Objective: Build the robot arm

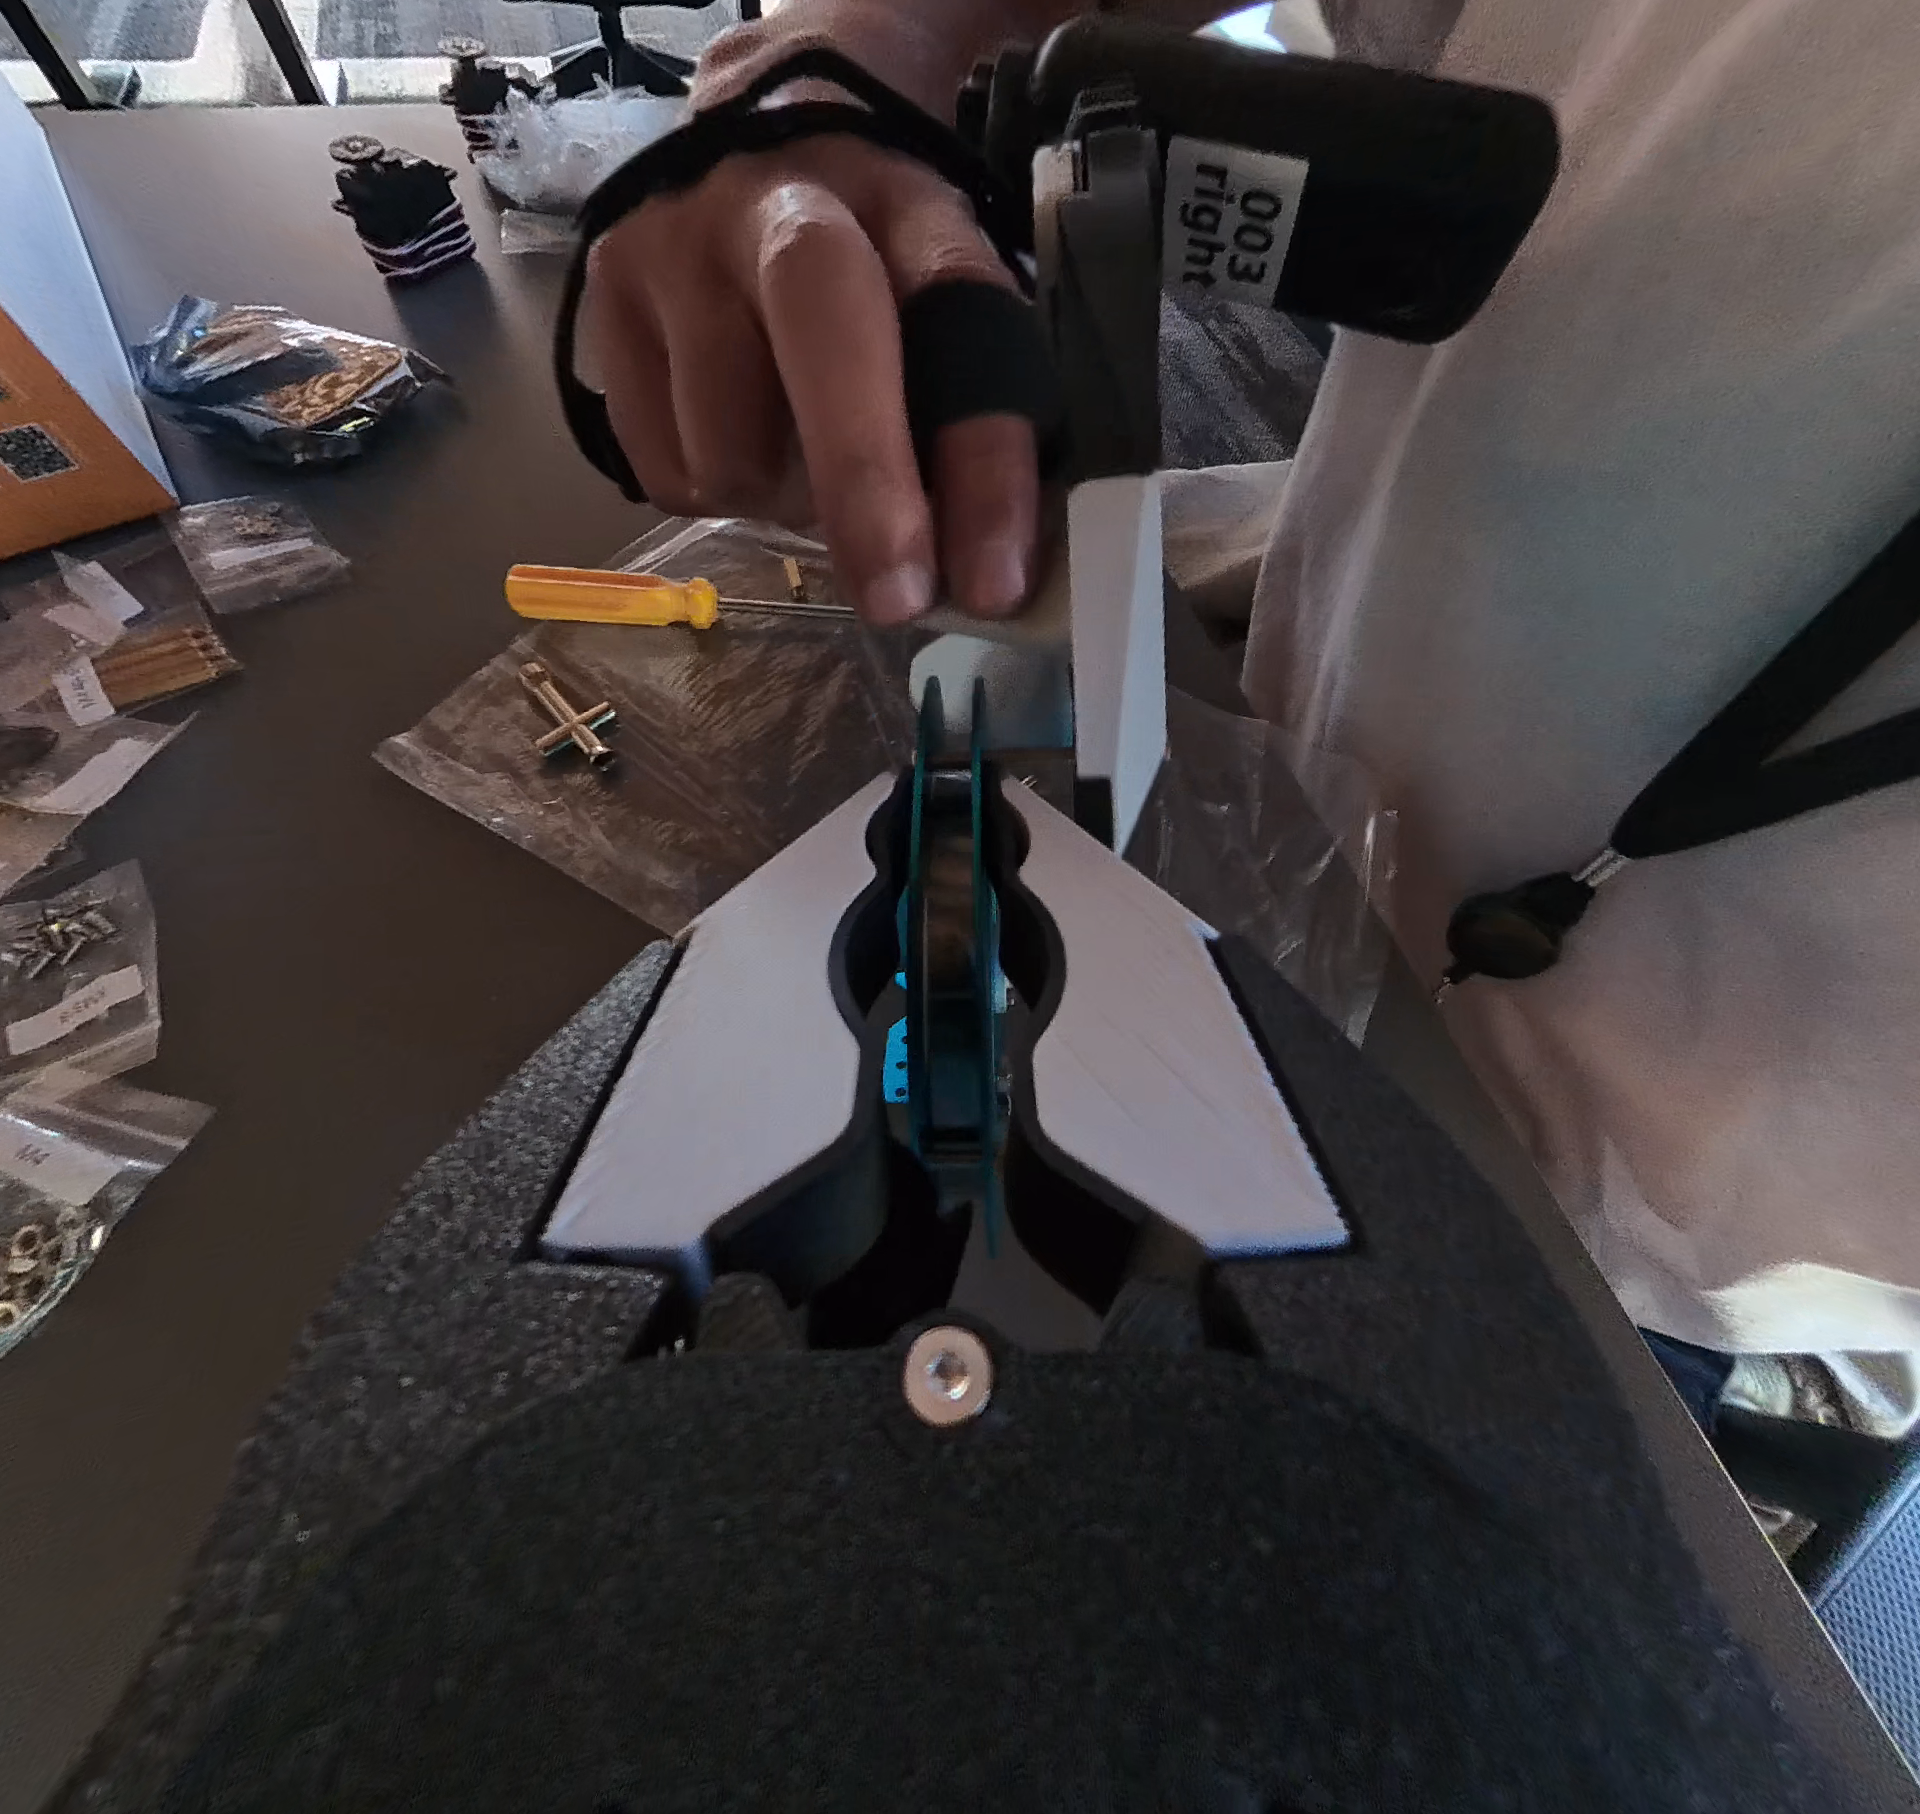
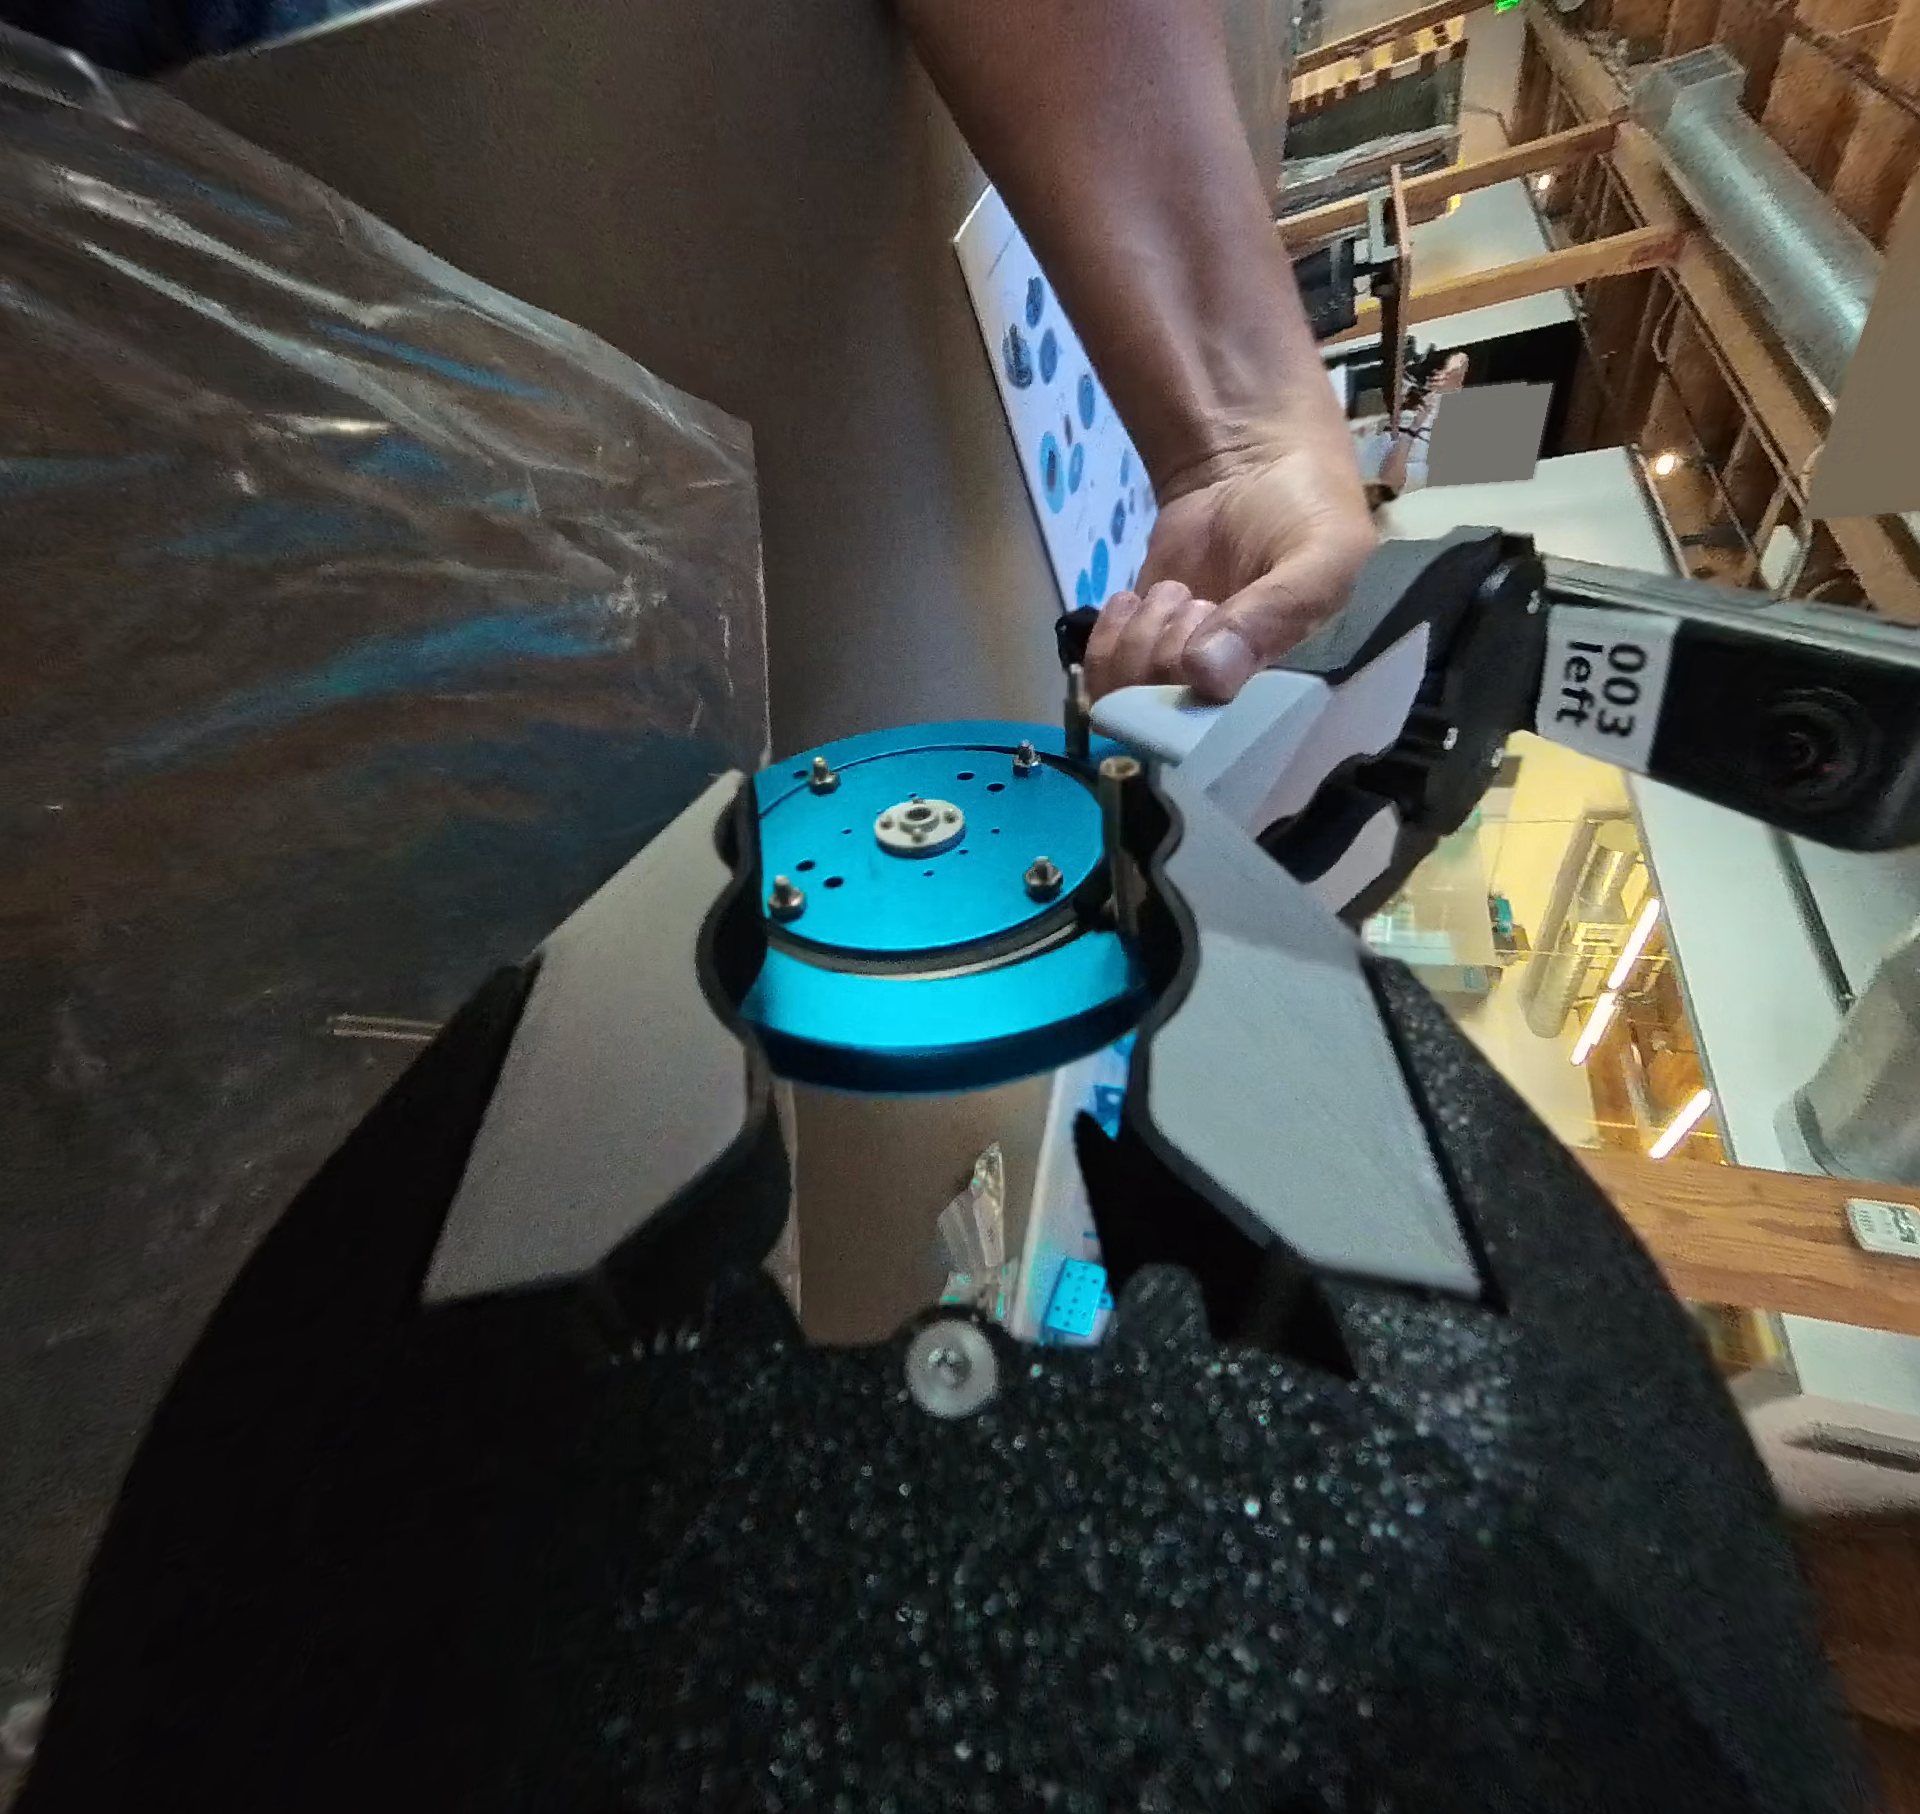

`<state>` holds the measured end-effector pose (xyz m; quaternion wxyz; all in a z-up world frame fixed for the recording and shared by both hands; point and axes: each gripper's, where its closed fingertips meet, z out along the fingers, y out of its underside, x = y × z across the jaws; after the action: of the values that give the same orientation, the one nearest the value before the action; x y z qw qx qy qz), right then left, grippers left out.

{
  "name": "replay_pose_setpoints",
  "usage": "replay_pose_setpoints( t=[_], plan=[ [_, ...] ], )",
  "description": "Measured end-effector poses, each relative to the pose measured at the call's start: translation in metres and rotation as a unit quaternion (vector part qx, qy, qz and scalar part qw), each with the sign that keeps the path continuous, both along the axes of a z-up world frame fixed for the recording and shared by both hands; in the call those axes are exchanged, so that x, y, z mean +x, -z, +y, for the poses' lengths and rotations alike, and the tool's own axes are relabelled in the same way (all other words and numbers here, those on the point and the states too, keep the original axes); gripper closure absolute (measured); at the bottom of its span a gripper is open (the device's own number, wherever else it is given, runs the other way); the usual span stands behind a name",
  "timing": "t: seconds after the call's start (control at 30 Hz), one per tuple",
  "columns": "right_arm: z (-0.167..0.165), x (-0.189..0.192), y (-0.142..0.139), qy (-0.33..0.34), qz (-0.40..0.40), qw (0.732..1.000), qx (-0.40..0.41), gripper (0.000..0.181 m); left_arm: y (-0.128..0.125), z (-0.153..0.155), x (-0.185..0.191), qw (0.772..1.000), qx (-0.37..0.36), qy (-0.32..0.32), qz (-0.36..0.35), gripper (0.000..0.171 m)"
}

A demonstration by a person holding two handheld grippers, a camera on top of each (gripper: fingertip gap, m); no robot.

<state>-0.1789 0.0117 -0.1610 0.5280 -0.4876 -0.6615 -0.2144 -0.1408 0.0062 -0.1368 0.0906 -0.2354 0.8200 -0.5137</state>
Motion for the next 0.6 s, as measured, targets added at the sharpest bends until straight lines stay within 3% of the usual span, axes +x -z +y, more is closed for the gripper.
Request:
replay_pose_setpoints(
  t=[0.1,0.17,0.37,0.6],
  plan=[
    [-0.013,0.007,-0.003,0.013,0.014,1.000,0.001,0.109,-0.001,0.002,-0.003,1.000,-0.020,0.001,0.001,0.160],
    [-0.018,0.011,-0.004,0.018,0.020,1.000,0.006,0.121,-0.002,0.003,-0.003,0.999,-0.036,-0.004,0.003,0.160],
    [-0.002,-0.006,-0.019,-0.003,0.034,0.999,0.017,0.110,-0.002,0.001,-0.005,0.999,-0.038,0.001,0.004,0.160],
    [-0.011,-0.003,-0.005,0.000,0.015,1.000,-0.014,0.110,-0.002,0.002,-0.007,0.999,-0.042,0.005,0.002,0.160]
  ],
)
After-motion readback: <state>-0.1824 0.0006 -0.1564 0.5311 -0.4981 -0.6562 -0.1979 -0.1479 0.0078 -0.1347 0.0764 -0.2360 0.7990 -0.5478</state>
